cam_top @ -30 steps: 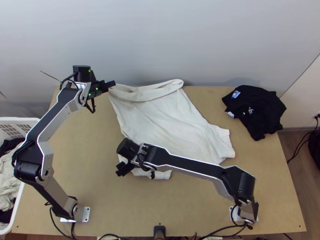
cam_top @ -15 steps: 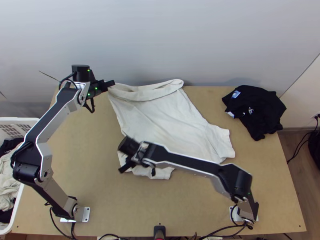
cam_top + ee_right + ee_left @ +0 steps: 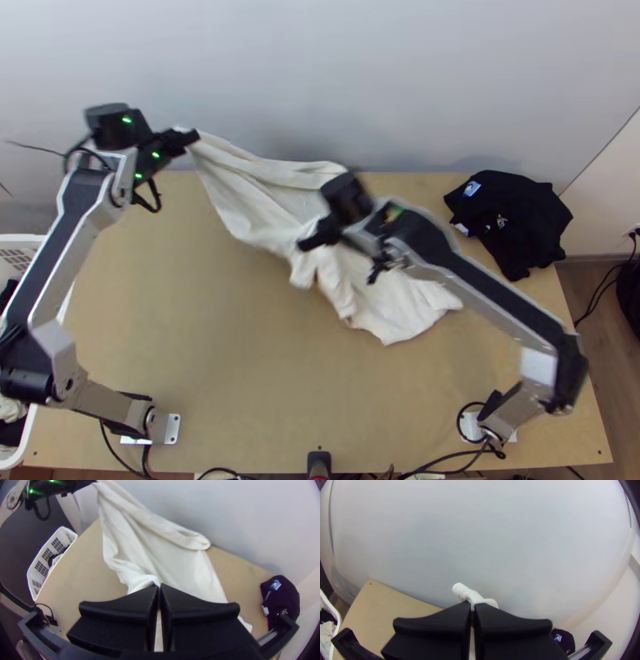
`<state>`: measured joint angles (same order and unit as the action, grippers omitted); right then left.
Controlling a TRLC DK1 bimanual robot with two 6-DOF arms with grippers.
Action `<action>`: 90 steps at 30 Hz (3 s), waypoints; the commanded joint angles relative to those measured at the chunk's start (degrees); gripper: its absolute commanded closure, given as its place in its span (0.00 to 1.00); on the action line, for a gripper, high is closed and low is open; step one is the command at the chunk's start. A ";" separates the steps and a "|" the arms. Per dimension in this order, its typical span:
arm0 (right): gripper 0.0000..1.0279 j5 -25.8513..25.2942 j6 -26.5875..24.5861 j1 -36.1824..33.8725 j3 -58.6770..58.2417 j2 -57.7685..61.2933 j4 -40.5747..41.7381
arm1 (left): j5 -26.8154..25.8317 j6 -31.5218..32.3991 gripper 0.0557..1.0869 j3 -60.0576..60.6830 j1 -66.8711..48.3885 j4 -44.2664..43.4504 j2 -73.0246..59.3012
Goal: Fold the t-shirt
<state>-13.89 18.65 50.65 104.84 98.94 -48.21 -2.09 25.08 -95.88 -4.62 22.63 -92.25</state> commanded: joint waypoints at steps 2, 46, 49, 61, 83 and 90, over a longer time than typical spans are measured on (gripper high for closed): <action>0.98 -5.53 -1.25 -9.34 9.33 -6.56 -6.64 | 0.51 -0.21 0.96 -7.40 2.25 2.68 5.59; 0.98 -19.33 -9.60 -26.31 11.79 -12.28 20.43 | 29.68 -24.64 0.96 -29.11 -9.62 -8.39 0.93; 0.98 -17.31 -6.97 -24.73 9.77 -14.56 14.19 | 25.73 -20.16 0.96 -26.20 -7.77 -1.89 3.39; 0.98 -1.84 4.11 -23.23 -12.02 -28.54 -2.24 | 5.43 -15.94 0.96 9.92 -5.22 10.06 28.17; 0.98 25.76 6.48 -19.89 -35.75 -46.73 -25.45 | -10.48 -16.03 0.96 39.89 -16.56 56.56 63.77; 0.97 27.43 2.35 -15.76 -41.29 -47.96 -29.05 | -10.48 -17.17 0.96 43.93 -16.21 55.77 69.57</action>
<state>10.61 23.68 31.88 69.19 53.01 -74.13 -11.16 8.73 -55.94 -20.53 75.55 -27.59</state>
